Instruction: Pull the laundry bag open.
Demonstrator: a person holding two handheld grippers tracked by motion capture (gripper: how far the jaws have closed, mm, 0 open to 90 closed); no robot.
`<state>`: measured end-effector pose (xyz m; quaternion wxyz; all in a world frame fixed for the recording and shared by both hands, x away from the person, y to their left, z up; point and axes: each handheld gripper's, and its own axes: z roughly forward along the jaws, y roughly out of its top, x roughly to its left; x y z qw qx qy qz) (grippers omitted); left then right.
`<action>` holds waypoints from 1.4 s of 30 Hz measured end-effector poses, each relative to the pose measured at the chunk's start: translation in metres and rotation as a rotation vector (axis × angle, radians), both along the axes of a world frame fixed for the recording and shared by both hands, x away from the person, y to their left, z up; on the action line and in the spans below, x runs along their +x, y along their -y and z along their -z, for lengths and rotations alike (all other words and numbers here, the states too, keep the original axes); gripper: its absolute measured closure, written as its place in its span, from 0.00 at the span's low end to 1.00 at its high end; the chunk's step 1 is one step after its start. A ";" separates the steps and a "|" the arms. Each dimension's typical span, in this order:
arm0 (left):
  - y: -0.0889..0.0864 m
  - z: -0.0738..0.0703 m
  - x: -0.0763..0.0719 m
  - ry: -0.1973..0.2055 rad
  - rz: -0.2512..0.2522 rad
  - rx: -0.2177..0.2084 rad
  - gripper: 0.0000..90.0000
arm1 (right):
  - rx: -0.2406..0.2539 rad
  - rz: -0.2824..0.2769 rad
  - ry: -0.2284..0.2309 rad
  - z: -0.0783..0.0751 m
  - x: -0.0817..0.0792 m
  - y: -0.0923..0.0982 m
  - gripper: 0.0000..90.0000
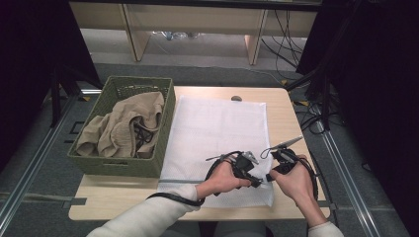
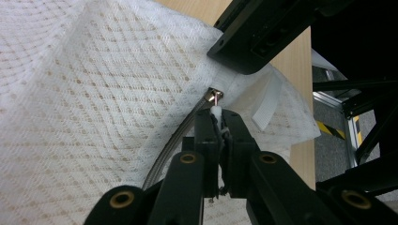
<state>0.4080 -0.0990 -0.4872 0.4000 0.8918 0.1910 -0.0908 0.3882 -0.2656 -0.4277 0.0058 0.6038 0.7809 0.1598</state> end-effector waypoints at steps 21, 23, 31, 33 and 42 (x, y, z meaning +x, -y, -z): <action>-0.011 -0.003 -0.005 0.011 -0.017 0.033 0.96 | -0.035 -0.002 -0.003 0.004 0.001 0.002 0.96; -0.013 -0.003 -0.005 0.016 -0.021 0.032 0.96 | -0.031 0.011 -0.016 0.005 0.001 0.002 0.96; -0.017 -0.005 -0.006 0.028 -0.018 0.039 0.96 | -0.028 -0.006 -0.011 0.005 0.001 0.002 0.96; -0.018 -0.006 -0.007 0.030 -0.023 0.044 0.96 | -0.036 -0.002 -0.013 0.006 0.001 0.002 0.96; -0.025 -0.007 -0.006 0.025 -0.029 0.042 0.96 | -0.048 -0.002 -0.009 0.007 0.003 0.006 0.96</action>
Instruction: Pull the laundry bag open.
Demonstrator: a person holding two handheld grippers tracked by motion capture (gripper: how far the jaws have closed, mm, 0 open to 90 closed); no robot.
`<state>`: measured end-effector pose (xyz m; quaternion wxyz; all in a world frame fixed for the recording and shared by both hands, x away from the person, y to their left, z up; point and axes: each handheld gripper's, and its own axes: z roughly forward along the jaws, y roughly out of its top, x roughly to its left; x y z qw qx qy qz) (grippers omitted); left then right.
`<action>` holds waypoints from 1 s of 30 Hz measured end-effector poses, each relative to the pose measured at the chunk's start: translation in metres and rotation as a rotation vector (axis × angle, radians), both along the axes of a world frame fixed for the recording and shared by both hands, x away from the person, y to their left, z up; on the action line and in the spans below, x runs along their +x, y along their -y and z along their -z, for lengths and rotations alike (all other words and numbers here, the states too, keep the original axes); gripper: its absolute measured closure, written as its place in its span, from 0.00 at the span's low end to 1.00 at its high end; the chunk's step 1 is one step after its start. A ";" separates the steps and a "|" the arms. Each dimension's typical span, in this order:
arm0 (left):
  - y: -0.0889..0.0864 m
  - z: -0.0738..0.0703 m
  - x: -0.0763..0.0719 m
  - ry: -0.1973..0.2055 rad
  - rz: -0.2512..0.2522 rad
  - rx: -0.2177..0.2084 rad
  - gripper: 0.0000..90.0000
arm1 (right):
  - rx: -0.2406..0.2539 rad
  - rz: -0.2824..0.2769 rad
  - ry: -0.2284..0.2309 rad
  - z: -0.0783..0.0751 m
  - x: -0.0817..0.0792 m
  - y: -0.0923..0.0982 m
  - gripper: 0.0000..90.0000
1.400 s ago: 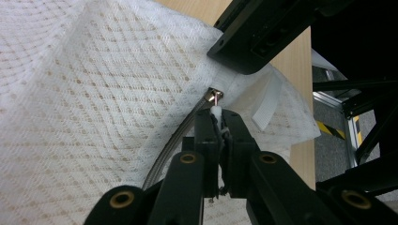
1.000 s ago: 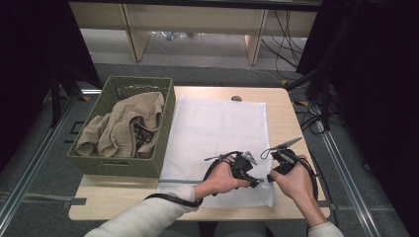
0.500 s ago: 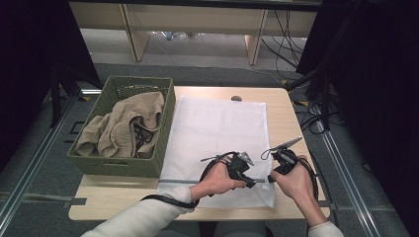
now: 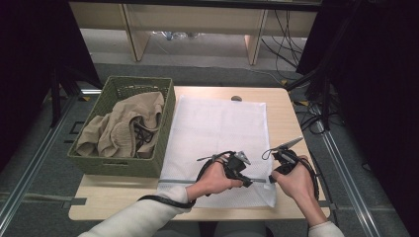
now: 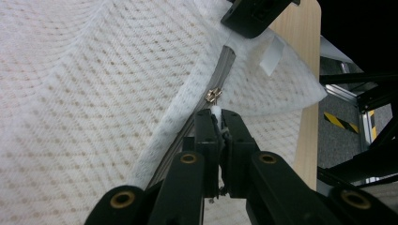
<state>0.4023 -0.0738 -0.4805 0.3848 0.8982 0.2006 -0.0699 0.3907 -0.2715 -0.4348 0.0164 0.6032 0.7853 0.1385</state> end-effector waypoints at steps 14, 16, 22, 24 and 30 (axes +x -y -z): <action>-0.005 0.000 0.001 -0.004 -0.003 0.003 0.96 | 0.005 0.025 -0.023 0.000 0.000 -0.001 0.96; -0.005 -0.001 0.001 -0.006 -0.007 0.005 0.96 | 0.001 0.013 -0.011 0.000 0.000 0.000 0.96; -0.009 0.000 0.002 -0.007 -0.013 0.002 0.96 | -0.001 0.055 -0.025 0.000 -0.001 -0.001 0.96; -0.010 -0.001 0.001 -0.005 -0.015 0.009 0.96 | 0.005 0.067 -0.040 -0.001 -0.002 -0.003 0.96; -0.012 -0.001 0.002 -0.006 -0.021 0.014 0.96 | -0.010 0.041 -0.030 0.001 0.000 0.000 0.96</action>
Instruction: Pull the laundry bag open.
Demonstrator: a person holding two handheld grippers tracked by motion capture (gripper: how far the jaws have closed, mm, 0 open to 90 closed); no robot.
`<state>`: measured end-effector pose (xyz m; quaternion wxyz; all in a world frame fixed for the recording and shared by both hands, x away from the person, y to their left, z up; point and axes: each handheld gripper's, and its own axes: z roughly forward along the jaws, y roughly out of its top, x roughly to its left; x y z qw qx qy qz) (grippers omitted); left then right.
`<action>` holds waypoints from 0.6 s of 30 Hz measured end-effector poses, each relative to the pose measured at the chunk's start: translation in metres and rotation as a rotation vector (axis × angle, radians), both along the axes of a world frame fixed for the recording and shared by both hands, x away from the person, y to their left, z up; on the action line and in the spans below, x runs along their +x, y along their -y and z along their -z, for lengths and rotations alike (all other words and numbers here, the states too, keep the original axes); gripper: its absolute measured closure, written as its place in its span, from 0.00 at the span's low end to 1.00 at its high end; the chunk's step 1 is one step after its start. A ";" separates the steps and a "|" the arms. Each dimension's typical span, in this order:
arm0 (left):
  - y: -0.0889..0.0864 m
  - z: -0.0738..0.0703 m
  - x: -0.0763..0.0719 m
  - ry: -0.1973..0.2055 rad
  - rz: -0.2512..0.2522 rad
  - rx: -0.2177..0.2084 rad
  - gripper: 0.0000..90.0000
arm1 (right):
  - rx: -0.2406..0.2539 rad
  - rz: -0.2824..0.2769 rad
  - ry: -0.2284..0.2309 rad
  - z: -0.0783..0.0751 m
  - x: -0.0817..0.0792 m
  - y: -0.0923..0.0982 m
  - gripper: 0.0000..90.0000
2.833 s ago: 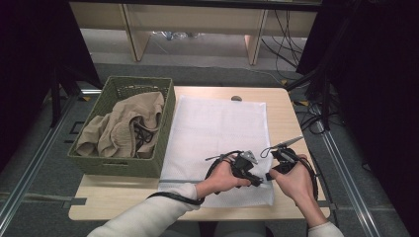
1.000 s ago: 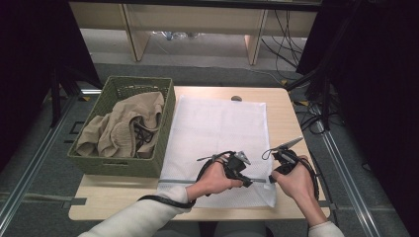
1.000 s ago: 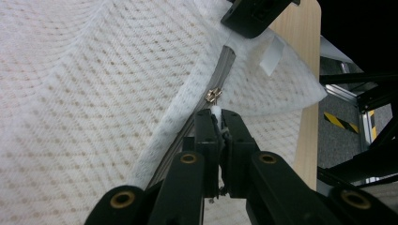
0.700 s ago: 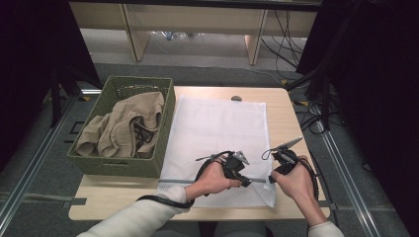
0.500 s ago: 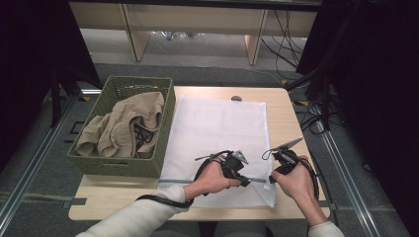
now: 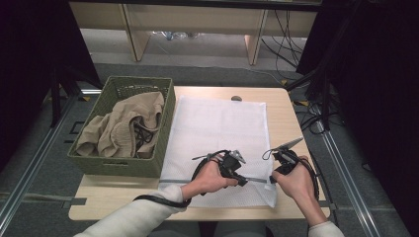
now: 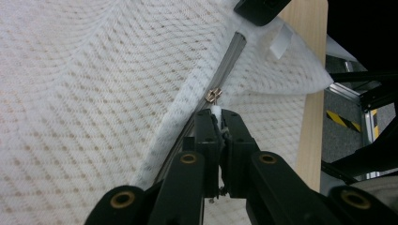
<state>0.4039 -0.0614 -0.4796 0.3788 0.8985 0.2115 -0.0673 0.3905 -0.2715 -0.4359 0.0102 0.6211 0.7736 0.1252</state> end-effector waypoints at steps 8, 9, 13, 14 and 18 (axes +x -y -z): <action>-0.006 0.000 0.000 0.002 -0.003 0.007 0.96 | -0.003 -0.009 0.005 0.001 0.000 0.001 0.96; -0.006 0.000 0.000 0.000 -0.005 0.002 0.96 | -0.005 0.030 -0.029 0.000 -0.001 -0.001 0.96; -0.010 0.000 0.001 0.003 -0.012 0.010 0.96 | -0.013 0.012 -0.008 0.002 0.000 -0.001 0.96; -0.011 0.000 0.001 0.000 -0.013 0.009 0.96 | -0.010 0.022 -0.018 0.001 0.000 -0.002 0.96; -0.013 0.000 0.001 0.001 -0.014 0.011 0.96 | -0.011 -0.024 0.015 0.002 0.001 0.003 0.96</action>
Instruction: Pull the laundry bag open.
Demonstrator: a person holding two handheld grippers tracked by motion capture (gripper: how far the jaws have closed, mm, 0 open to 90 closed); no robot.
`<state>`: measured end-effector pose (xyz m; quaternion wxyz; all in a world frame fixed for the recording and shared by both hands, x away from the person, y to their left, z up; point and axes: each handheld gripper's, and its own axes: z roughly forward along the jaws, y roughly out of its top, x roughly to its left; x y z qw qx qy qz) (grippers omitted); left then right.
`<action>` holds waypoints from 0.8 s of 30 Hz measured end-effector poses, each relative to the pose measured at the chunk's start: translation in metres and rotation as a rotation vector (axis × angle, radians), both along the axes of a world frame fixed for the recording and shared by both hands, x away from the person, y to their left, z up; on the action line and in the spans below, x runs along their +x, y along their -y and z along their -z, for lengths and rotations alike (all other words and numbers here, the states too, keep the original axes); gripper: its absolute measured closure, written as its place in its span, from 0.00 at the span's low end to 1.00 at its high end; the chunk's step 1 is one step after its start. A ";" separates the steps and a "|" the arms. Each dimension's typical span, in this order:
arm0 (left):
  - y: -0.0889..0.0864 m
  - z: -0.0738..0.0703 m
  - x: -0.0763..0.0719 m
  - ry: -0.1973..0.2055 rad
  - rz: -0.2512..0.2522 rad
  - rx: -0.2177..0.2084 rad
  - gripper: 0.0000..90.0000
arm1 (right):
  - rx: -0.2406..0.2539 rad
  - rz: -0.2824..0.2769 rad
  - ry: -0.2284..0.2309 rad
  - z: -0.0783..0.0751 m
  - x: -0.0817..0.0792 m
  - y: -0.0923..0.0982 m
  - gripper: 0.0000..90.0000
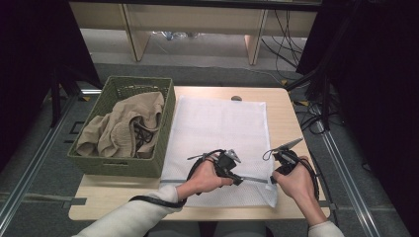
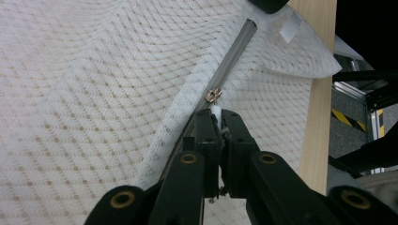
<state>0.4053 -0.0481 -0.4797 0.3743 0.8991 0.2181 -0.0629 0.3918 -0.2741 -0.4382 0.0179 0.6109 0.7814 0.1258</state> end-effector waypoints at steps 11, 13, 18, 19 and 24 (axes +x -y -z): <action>-0.001 0.001 0.000 -0.001 -0.002 0.008 0.96 | 0.002 0.053 -0.048 -0.002 -0.001 -0.003 0.96; -0.002 0.001 0.000 -0.001 0.000 0.011 0.96 | 0.007 0.057 -0.047 -0.002 -0.001 -0.003 0.96; -0.006 0.000 0.001 -0.003 -0.008 0.015 0.96 | -0.001 0.061 -0.047 -0.002 -0.001 -0.003 0.96; -0.007 0.000 0.001 -0.001 -0.009 0.016 0.96 | 0.000 0.065 -0.048 -0.002 -0.001 -0.003 0.96; -0.007 0.000 0.000 -0.004 -0.014 0.016 0.96 | -0.005 0.056 -0.049 -0.002 -0.001 -0.003 0.96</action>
